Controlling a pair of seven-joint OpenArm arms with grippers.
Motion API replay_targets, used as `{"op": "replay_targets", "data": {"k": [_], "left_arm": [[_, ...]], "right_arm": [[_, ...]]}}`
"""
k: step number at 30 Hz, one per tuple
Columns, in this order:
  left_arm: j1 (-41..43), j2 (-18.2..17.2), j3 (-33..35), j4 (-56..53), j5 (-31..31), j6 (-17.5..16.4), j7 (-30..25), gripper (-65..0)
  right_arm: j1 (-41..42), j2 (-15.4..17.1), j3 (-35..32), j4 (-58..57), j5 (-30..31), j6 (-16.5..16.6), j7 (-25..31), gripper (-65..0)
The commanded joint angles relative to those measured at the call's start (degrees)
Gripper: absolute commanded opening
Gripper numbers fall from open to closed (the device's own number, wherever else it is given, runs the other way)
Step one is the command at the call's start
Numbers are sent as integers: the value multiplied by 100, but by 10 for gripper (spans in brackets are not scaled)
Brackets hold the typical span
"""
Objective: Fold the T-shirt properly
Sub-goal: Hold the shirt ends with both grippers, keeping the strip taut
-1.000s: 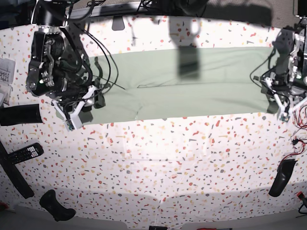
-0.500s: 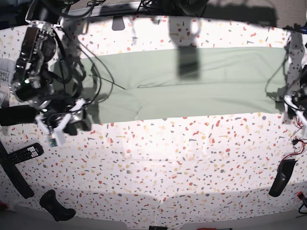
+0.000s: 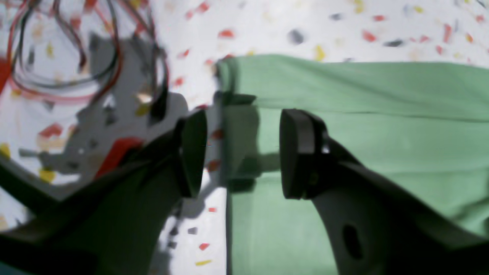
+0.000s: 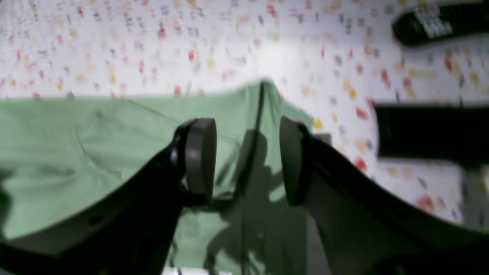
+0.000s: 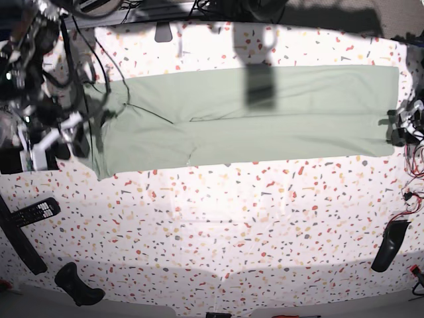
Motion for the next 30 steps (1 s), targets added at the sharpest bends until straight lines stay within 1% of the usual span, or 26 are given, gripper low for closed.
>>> {"op": "replay_targets", "data": {"k": [1, 3, 7, 10, 13, 15, 20, 23, 24, 25, 27, 28, 30], "left_arm": [[-68, -142, -68, -26, -94, -33, -146, -370], [-68, -142, -68, -177, -111, -101, -136, -370], [-72, -144, -66, -420, -223, -98, -52, -370], [-188, -146, -68, -737, -527, -101, 9, -370], [-393, -149, -68, -1121, -968, -101, 319, -370], [-498, -146, -66, -1318, -1117, -101, 431, -370], [-542, -144, -66, -1421, -986, -98, 437, -370], [-544, -144, -66, -1419, -564, -96, 208, -367], [-544, -144, -66, -1419, -428, -96, 208, -350], [-544, -144, -66, -1419, -332, -96, 210, -318], [-540, -144, -66, -1419, -295, -107, 260, -233], [-542, -146, -66, -1419, -297, -173, 350, -196], [-542, -144, -66, -1419, -302, -310, 433, -195]], "right_arm": [[-44, 76, 70, 197, 190, 49, 151, -390], [-275, 74, 120, 345, 203, 49, 149, -390], [-564, 74, 118, 577, 205, 49, 133, -390], [-579, 74, 118, 625, 205, 49, 96, -390], [-579, 74, 118, 634, 205, 49, 87, -390], [-579, 76, 118, 634, 205, 49, 90, -390], [-579, 76, 118, 634, 208, 49, 87, -390], [-579, 76, 118, 634, 205, 49, 76, -390], [-579, 76, 118, 634, 205, 49, 48, -390], [-579, 76, 118, 634, 205, 49, 33, -390], [-579, 76, 118, 634, 205, 49, 4, -390], [-579, 76, 118, 634, 205, 49, 4, -390], [-579, 76, 118, 634, 205, 49, 4, -390]]}}
